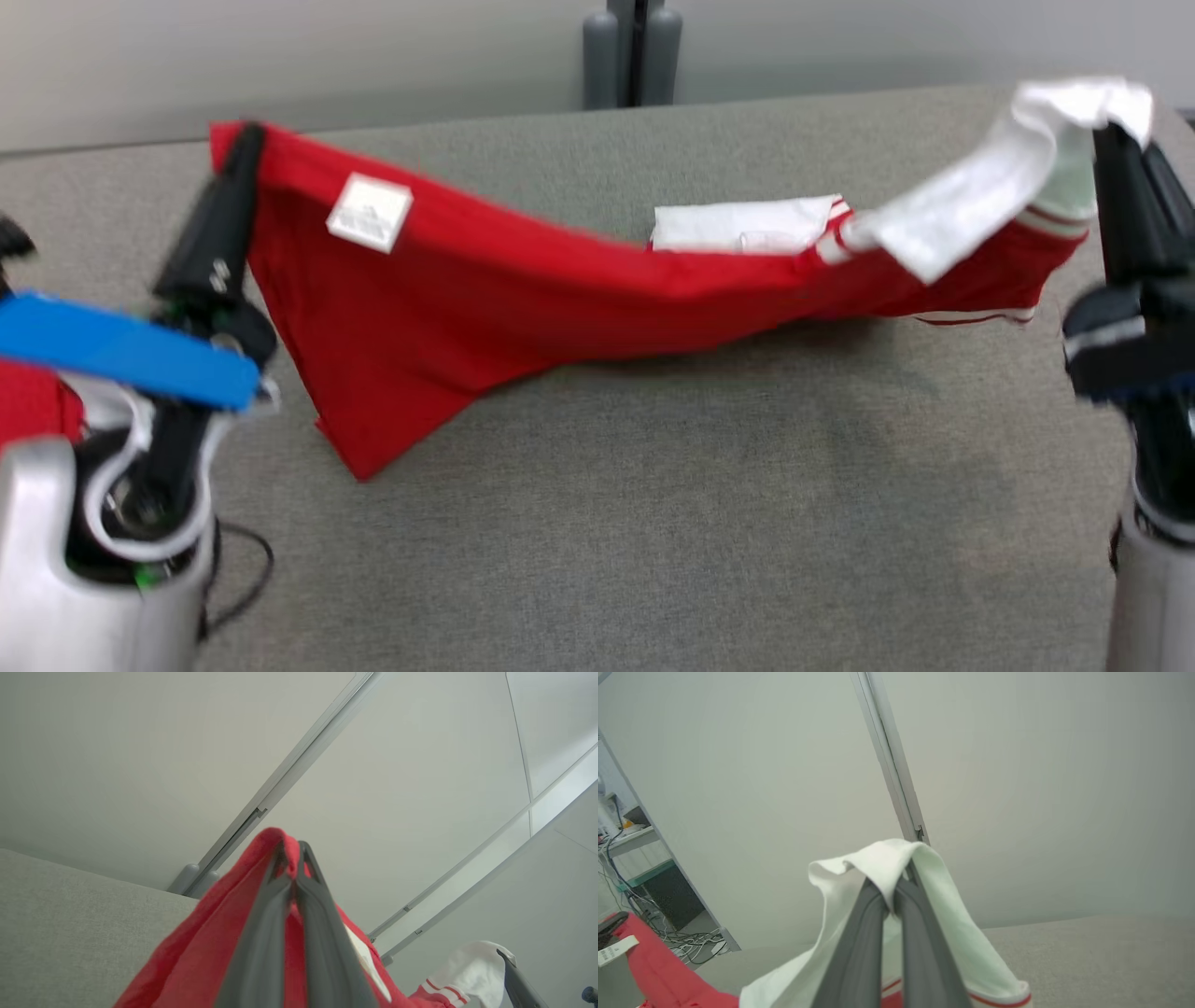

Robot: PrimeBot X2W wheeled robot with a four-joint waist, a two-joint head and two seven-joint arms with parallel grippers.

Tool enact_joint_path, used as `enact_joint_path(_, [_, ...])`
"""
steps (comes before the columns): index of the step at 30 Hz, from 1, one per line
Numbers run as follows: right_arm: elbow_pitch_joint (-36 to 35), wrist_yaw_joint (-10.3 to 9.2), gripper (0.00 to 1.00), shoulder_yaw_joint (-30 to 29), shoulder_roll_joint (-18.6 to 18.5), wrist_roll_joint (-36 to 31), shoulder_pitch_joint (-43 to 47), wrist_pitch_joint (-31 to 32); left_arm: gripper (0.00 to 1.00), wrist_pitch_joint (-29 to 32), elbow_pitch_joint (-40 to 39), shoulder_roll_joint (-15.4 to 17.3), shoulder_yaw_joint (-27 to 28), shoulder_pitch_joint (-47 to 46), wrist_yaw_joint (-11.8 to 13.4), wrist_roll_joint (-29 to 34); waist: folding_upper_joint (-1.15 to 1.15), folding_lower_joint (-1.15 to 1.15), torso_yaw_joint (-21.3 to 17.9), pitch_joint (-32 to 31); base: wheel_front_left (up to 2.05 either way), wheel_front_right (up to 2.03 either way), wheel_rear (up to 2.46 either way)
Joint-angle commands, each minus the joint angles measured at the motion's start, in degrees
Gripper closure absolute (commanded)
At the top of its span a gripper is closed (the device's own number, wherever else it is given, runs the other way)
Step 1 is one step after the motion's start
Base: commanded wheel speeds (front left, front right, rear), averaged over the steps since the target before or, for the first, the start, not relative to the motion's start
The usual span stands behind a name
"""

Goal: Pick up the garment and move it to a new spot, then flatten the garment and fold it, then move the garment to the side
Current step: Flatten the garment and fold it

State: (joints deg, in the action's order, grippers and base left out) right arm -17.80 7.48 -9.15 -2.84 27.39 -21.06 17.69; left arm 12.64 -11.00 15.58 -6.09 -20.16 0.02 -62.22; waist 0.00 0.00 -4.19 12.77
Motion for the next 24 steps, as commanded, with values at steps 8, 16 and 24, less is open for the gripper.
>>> enact_joint_path(8, [23.5,0.04,1.0,1.9,-0.1,4.4,-31.6,-2.3,1.0,0.5,14.4,3.5,1.3,-23.7,1.6,4.2,0.0,0.0,-2.3,11.7,0.0,0.0,0.0])
enact_joint_path(16, [37.3,0.04,1.0,4.2,-2.1,2.7,-58.0,-18.3,1.0,-5.6,25.3,4.5,0.3,-45.5,-1.8,10.4,0.0,0.0,-2.0,17.2,0.0,0.0,0.0])
enact_joint_path(24, [43.0,0.03,1.0,10.0,-6.0,5.1,-65.2,-28.4,1.0,-14.0,31.2,3.9,0.1,-52.3,-5.7,12.0,0.0,0.0,-1.7,17.1,0.0,0.0,0.0])
